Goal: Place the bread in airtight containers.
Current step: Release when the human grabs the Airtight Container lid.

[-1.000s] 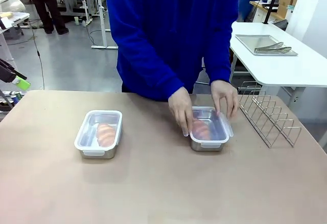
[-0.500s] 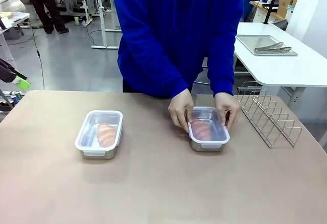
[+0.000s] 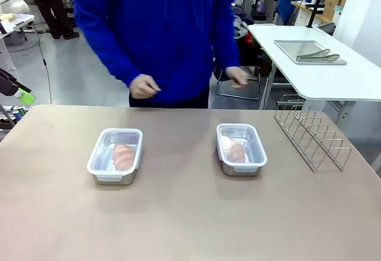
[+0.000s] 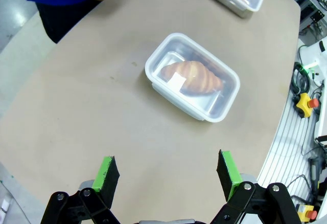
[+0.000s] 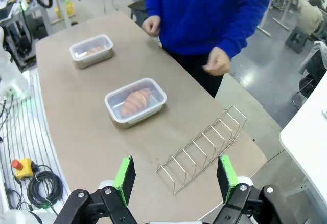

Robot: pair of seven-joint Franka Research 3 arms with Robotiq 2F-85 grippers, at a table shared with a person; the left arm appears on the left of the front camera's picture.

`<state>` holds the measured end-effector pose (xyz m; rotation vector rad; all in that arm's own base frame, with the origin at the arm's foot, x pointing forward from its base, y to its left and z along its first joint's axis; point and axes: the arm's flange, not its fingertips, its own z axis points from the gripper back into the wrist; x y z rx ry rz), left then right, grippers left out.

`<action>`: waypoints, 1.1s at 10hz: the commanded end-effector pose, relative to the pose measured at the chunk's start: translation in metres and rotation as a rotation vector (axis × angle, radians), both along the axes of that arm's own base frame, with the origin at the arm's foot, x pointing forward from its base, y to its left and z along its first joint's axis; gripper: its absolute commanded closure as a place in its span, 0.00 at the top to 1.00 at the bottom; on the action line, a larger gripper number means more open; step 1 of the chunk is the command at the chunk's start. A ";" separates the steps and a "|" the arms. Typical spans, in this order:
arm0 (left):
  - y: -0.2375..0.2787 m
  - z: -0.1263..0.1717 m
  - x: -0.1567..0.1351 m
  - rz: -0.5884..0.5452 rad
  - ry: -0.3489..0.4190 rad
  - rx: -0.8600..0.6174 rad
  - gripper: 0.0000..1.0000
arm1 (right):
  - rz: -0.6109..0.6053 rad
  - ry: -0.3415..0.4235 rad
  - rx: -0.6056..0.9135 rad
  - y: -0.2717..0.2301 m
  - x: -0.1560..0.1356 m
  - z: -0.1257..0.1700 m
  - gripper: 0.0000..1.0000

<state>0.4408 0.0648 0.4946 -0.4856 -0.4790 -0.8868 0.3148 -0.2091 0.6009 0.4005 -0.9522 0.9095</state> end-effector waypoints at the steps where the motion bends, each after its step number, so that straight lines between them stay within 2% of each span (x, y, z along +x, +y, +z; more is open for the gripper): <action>1: -0.001 0.002 -0.001 0.000 0.011 0.009 1.00 | 0.010 -0.024 0.013 0.001 0.000 0.001 0.85; 11: -0.001 0.002 -0.001 0.000 0.011 0.009 1.00 | 0.010 -0.024 0.013 0.001 0.000 0.001 0.85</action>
